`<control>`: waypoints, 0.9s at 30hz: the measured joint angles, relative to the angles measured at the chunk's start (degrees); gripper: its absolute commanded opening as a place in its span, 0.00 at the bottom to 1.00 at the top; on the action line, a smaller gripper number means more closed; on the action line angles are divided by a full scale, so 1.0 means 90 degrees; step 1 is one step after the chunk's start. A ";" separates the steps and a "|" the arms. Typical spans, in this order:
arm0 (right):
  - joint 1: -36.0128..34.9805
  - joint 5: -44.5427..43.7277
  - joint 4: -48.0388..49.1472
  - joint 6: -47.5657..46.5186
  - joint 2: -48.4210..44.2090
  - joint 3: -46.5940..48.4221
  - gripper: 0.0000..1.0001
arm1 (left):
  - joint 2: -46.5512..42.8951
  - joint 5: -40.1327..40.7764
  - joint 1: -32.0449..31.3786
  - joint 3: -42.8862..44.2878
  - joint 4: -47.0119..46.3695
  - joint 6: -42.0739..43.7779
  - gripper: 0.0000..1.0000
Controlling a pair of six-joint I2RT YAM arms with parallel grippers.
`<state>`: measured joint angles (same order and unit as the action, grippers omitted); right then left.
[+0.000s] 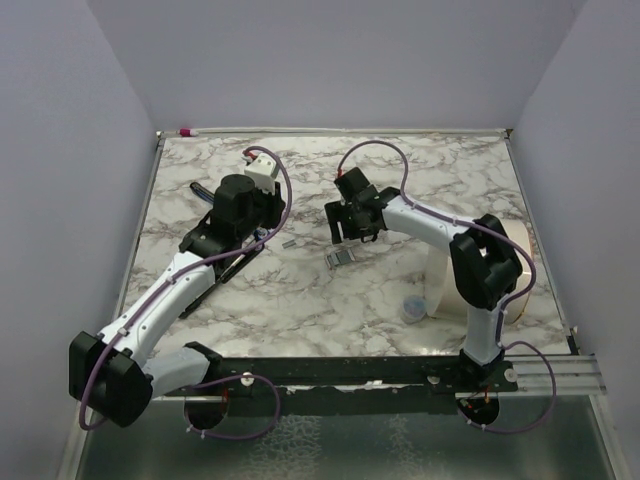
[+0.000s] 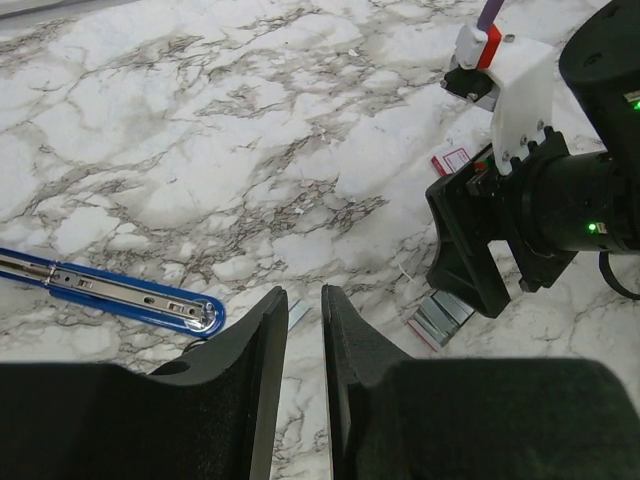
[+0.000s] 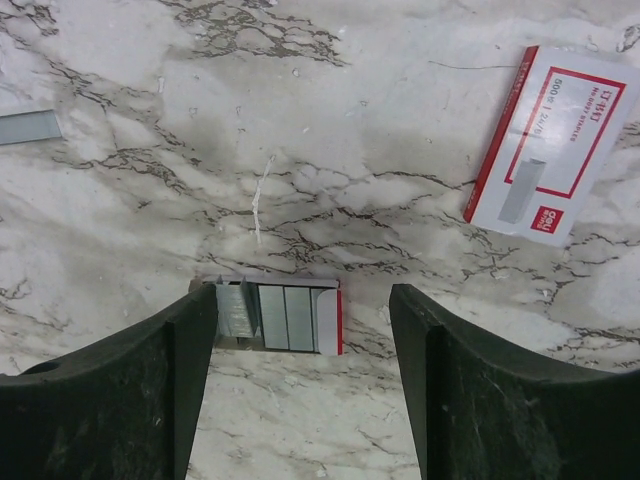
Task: Unload the staples from the stapler
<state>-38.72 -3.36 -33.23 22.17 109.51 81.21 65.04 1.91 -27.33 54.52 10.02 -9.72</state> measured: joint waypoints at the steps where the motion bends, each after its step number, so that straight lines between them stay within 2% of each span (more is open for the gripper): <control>1: 0.0029 0.0036 -0.0024 -0.0022 0.0090 0.0051 0.70 | 0.0015 0.0000 0.0024 0.0000 0.0000 0.0000 0.24; 7: 0.0049 0.0189 -0.0245 -0.0250 0.0614 0.0534 0.70 | 0.0155 -0.0097 0.0231 0.0000 -0.0005 -0.0056 0.24; 13: 0.0049 0.0323 -0.0408 -0.0357 0.0709 0.0602 0.69 | 0.0255 -0.0289 0.0449 0.0000 -0.0007 -0.0148 0.24; 27: 0.0049 0.0508 -0.0695 -0.0503 0.1083 0.0865 0.66 | 0.0270 -0.0452 0.0454 0.0000 -0.0010 -0.0197 0.24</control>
<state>-38.28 1.21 -39.48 17.65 119.26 88.99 67.46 -2.15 -23.24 54.52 9.93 -11.49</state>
